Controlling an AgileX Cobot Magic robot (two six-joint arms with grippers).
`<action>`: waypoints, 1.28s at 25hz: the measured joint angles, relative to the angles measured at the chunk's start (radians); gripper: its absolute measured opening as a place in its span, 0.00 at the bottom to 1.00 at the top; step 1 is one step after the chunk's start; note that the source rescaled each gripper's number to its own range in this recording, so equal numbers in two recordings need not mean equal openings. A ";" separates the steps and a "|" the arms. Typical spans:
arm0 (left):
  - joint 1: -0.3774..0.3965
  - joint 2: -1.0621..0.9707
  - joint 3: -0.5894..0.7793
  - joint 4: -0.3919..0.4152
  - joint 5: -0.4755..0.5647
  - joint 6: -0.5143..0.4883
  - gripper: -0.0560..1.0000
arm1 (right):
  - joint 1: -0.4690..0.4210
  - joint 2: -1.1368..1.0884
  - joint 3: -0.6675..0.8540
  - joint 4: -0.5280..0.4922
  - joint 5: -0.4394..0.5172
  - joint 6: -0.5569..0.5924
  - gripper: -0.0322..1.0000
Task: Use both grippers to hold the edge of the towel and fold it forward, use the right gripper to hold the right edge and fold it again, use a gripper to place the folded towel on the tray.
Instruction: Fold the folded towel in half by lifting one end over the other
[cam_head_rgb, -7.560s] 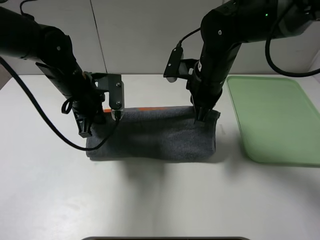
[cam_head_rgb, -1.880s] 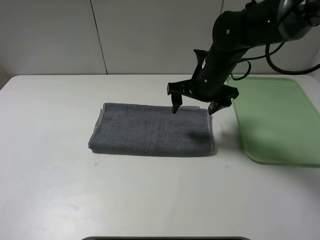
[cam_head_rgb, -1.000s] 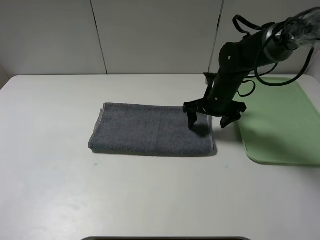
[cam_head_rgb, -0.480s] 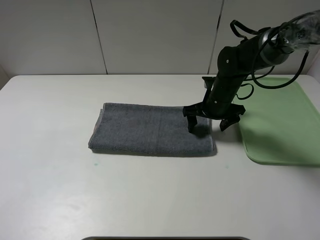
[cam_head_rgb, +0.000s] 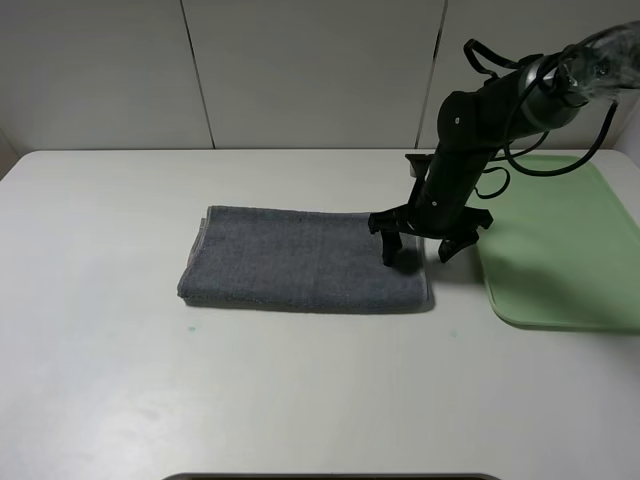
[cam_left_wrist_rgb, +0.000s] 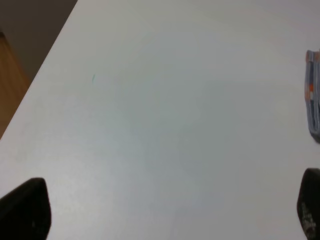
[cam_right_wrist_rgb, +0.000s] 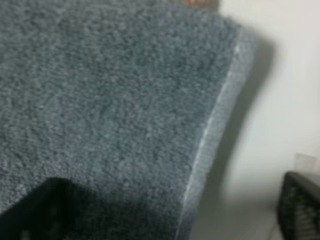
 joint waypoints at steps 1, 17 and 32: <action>0.000 0.000 0.000 0.000 0.000 0.000 1.00 | -0.001 0.000 0.000 -0.005 0.001 0.000 0.74; 0.000 0.000 0.000 0.001 0.000 0.000 1.00 | 0.011 0.007 -0.001 0.121 -0.024 -0.003 0.15; 0.000 0.000 0.000 0.001 0.000 0.000 1.00 | 0.012 -0.002 -0.012 0.090 0.005 0.000 0.12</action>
